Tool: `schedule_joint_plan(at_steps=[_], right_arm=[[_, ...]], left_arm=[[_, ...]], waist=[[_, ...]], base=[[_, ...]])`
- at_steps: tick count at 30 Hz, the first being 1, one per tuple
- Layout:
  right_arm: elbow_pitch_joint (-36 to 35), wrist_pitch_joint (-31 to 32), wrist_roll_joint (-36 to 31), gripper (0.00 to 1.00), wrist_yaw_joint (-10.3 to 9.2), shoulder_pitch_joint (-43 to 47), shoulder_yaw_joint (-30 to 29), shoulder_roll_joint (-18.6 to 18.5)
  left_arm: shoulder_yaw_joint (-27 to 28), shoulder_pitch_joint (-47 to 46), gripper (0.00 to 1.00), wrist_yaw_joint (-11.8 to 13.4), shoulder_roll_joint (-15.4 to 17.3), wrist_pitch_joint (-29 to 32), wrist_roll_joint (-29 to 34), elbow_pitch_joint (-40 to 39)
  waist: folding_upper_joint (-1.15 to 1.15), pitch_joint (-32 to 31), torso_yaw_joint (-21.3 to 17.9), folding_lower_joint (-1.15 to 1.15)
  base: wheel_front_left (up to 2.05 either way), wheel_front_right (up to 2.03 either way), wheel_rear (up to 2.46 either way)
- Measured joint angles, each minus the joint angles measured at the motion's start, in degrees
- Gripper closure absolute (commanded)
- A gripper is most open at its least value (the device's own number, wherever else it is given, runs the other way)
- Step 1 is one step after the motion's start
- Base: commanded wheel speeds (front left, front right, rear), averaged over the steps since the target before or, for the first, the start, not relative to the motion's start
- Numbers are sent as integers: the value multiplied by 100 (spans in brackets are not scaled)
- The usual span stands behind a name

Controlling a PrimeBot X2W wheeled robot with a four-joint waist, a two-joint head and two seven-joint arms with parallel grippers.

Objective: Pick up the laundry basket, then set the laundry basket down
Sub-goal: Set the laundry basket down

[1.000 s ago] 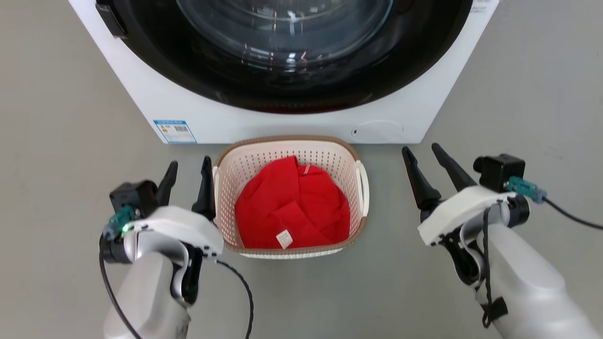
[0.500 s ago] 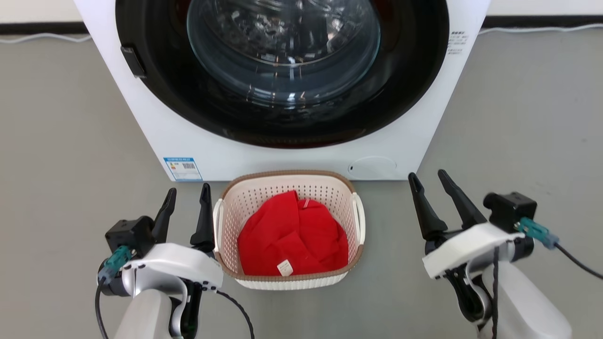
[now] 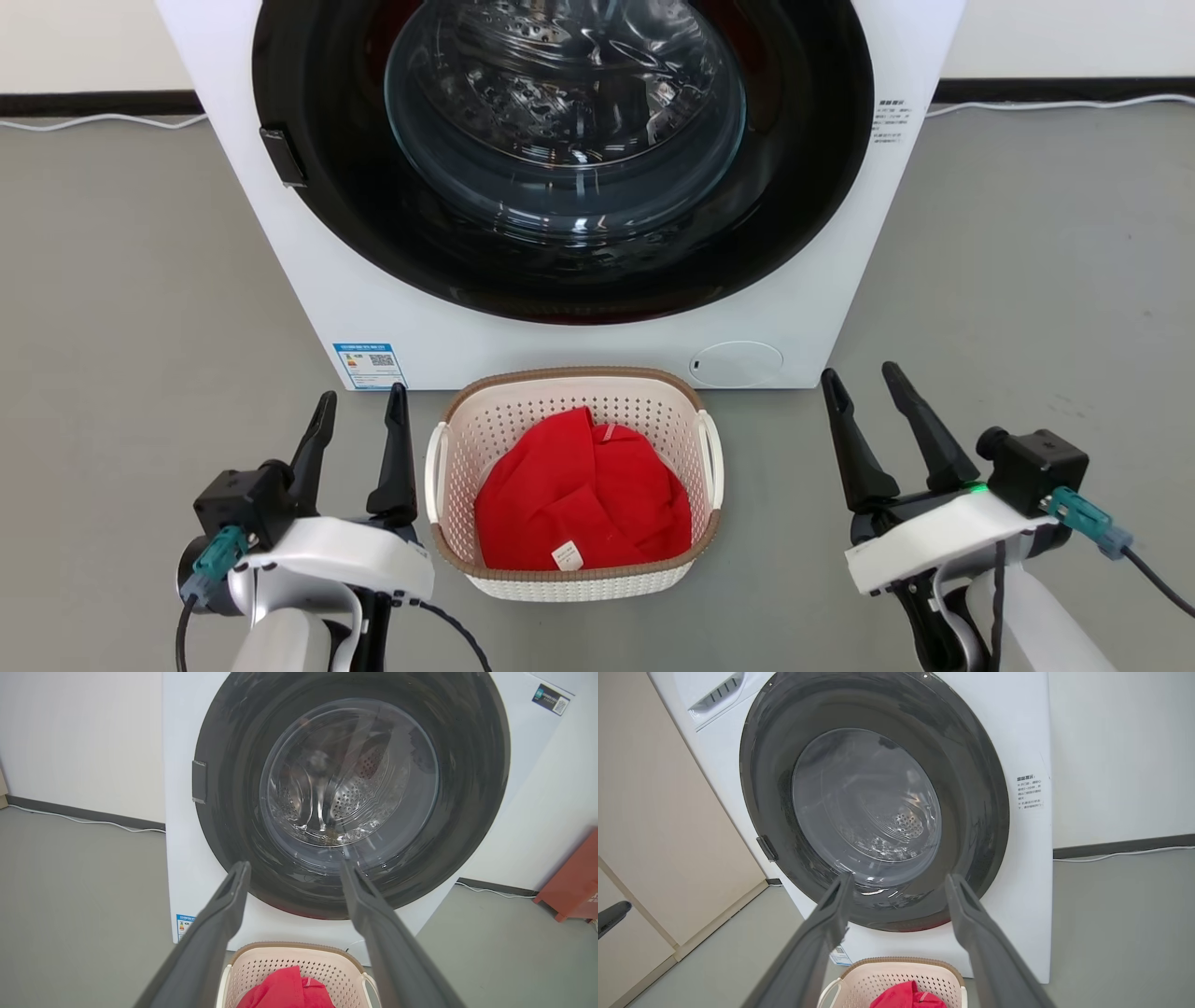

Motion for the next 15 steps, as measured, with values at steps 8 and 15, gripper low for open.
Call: schedule_joint_plan(at_steps=[8,15], right_arm=[[-287,0,-199,0,0,246,-223,-1],[-337,0,-322,0,0,350,-385,29]], left_arm=[[-138,286,0,67,4,0,67,-380],[-358,489,0,218,9,0,-18,-417]], waist=[[0,-65,58,0],[0,-109,49,0]], base=[[0,0,0],[0,0,0]])
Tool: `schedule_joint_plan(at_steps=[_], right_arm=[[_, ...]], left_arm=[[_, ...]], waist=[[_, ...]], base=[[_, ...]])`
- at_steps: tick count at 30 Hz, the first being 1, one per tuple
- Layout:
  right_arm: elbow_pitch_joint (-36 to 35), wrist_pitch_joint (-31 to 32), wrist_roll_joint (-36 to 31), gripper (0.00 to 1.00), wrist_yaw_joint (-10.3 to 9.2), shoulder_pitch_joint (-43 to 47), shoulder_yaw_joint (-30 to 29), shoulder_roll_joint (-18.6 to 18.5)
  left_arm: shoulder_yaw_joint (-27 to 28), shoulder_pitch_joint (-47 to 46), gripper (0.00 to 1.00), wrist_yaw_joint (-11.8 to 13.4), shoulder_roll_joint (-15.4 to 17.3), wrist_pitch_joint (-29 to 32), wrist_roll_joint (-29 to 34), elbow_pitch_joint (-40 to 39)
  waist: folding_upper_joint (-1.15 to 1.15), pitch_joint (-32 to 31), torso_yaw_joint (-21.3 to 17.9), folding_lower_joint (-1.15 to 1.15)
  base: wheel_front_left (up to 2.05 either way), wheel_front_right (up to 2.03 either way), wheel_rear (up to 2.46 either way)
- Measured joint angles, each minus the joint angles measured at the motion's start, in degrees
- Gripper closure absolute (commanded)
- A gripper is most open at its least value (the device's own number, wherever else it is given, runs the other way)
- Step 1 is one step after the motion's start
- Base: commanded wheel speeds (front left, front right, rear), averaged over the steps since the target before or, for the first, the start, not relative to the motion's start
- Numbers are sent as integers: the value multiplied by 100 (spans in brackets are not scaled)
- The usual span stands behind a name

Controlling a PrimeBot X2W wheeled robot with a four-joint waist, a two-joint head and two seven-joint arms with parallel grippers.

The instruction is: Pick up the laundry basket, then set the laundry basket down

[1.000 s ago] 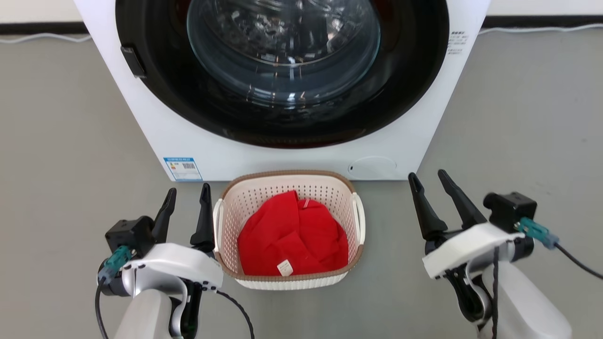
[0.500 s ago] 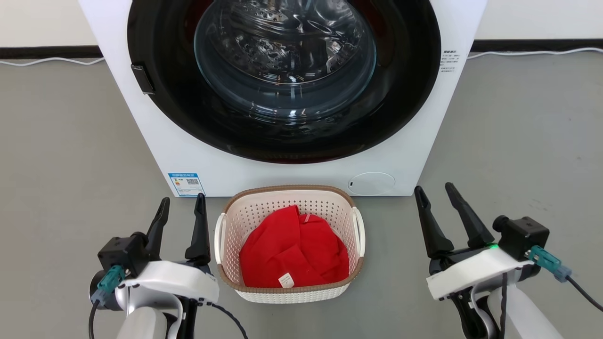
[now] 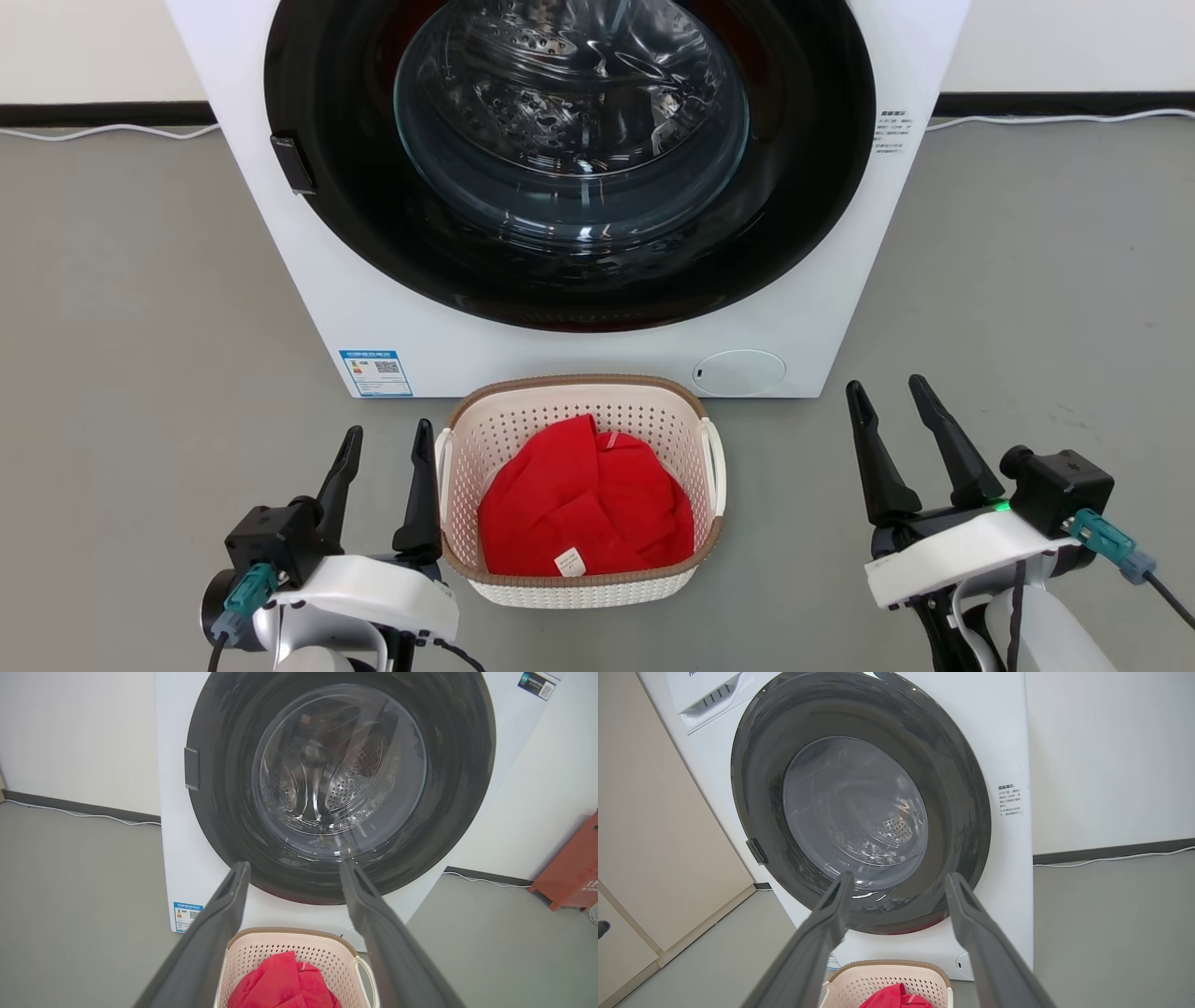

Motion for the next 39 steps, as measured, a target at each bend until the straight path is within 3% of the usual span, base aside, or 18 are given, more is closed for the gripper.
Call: schedule_joint_plan(at_steps=[6,35,36,39], right_arm=[[19,0,-19,0,0,0,-75,7],[305,0,-57,0,0,0,-49,67],[330,1,-56,100,-1,5,-48,71],[500,10,-48,100,-1,144,-22,119]], left_arm=[[8,3,0,91,0,0,18,-7],[46,3,0,81,1,0,59,177],[43,8,100,75,-1,0,37,199],[36,130,100,75,-25,7,36,408]], waist=[[0,20,-26,0],[0,-76,-51,0],[0,-75,-49,0],[0,-77,-50,0]], base=[[0,0,0],[0,0,0],[0,0,0],[0,0,0]])
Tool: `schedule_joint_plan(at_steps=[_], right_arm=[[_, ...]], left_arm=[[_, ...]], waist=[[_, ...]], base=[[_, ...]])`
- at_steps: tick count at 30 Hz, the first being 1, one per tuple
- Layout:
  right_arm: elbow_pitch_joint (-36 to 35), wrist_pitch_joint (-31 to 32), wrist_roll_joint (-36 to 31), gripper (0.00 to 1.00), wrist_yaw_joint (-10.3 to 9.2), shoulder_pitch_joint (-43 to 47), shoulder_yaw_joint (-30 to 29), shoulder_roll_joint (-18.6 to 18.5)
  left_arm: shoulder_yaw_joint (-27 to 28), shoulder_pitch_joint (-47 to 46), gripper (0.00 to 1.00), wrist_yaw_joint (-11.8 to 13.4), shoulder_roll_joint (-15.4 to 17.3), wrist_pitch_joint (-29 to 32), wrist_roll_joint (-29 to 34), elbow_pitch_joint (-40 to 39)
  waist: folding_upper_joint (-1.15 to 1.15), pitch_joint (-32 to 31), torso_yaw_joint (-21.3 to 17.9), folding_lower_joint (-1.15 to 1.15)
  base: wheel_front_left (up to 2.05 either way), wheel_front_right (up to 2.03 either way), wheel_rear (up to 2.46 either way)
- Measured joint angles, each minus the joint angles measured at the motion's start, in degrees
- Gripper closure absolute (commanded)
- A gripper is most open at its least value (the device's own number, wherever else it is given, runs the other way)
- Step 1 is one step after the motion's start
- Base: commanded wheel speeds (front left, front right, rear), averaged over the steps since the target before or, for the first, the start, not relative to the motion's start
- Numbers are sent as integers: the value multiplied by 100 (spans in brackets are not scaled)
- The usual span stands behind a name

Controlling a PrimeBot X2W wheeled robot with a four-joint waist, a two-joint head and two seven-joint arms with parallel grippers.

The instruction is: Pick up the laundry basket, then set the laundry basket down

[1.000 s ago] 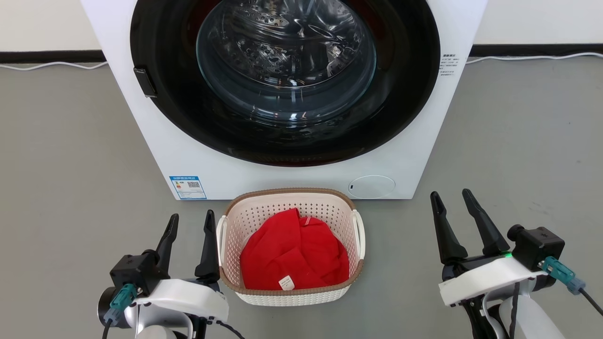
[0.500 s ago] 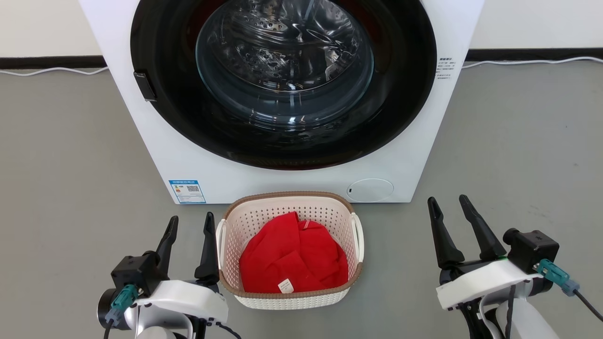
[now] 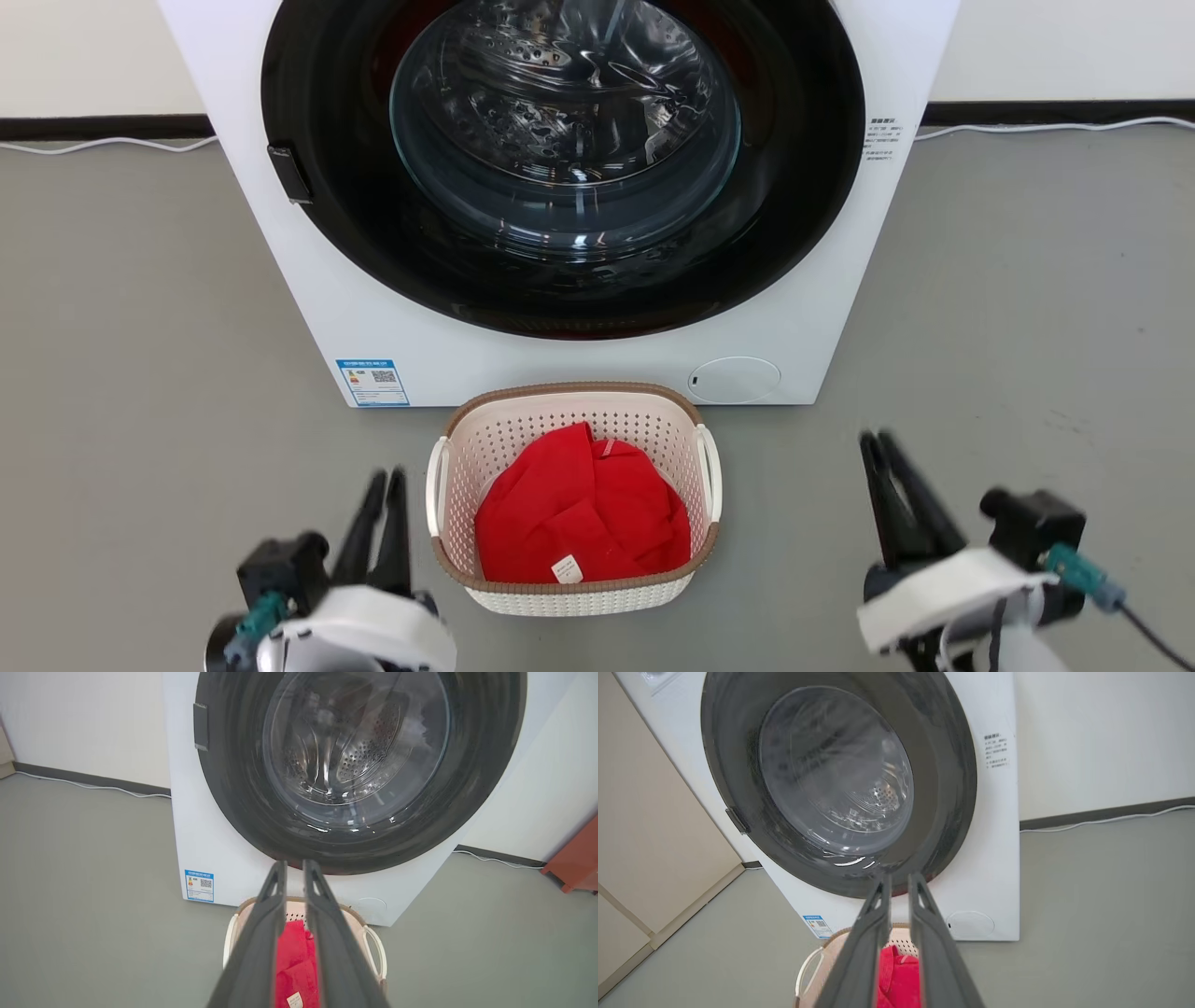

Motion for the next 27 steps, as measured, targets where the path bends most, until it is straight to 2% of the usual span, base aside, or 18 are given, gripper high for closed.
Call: schedule_joint_plan(at_steps=[27], right_arm=[[-33,396,1414,100,0,177,-305,83]], left_arm=[[213,141,100,-143,-5,442,-1482,75]], waist=[[0,-50,-7,1]], base=[[0,0,0]])
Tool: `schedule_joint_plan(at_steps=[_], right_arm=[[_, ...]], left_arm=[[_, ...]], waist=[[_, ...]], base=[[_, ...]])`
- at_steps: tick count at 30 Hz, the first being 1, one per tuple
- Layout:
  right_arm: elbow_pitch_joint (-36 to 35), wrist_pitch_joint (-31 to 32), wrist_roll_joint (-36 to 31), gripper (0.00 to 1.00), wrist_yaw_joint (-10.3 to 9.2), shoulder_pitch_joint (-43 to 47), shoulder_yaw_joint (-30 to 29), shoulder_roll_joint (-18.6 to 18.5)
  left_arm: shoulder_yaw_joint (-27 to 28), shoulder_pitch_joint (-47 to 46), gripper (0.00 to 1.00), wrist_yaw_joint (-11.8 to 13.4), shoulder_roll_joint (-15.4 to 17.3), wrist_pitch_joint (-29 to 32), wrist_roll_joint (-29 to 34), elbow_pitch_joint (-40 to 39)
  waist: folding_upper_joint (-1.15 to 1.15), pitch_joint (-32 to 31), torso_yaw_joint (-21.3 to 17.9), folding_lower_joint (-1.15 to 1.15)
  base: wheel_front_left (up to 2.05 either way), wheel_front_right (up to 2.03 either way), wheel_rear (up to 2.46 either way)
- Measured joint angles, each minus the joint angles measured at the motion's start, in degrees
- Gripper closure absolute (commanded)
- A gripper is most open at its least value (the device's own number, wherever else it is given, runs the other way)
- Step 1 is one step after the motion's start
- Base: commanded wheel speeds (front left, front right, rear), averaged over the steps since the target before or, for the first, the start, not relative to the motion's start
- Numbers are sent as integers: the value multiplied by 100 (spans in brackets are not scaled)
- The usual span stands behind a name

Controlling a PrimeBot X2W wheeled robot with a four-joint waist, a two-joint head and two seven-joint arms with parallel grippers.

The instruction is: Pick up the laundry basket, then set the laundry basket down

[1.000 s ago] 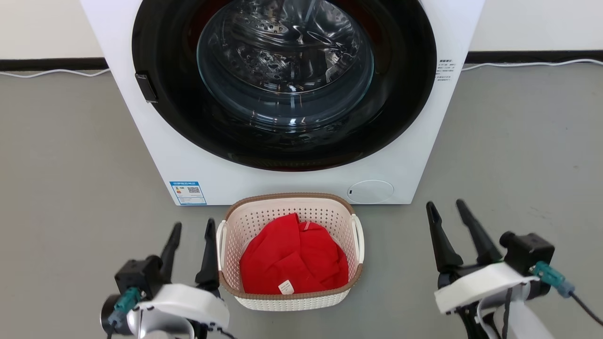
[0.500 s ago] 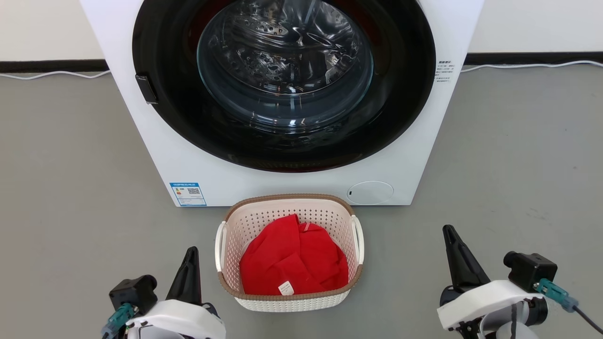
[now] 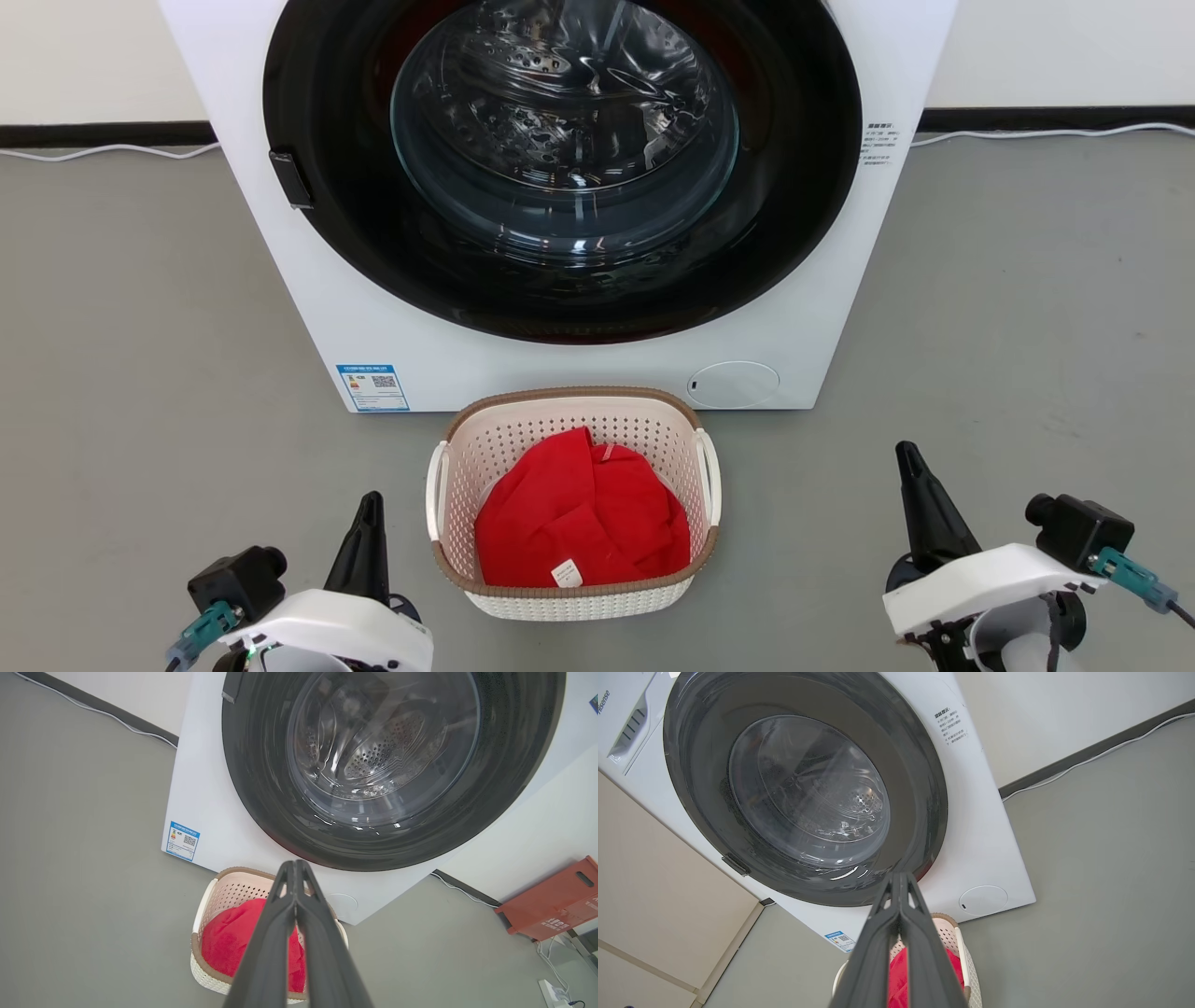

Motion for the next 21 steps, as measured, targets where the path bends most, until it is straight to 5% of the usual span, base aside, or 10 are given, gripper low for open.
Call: schedule_joint_plan(at_steps=[21], right_arm=[[-133,337,1109,100,0,20,-253,73]], left_arm=[[185,-1,100,-104,1,318,-1163,-36]], waist=[[0,-37,-5,0]], base=[[0,0,0]])
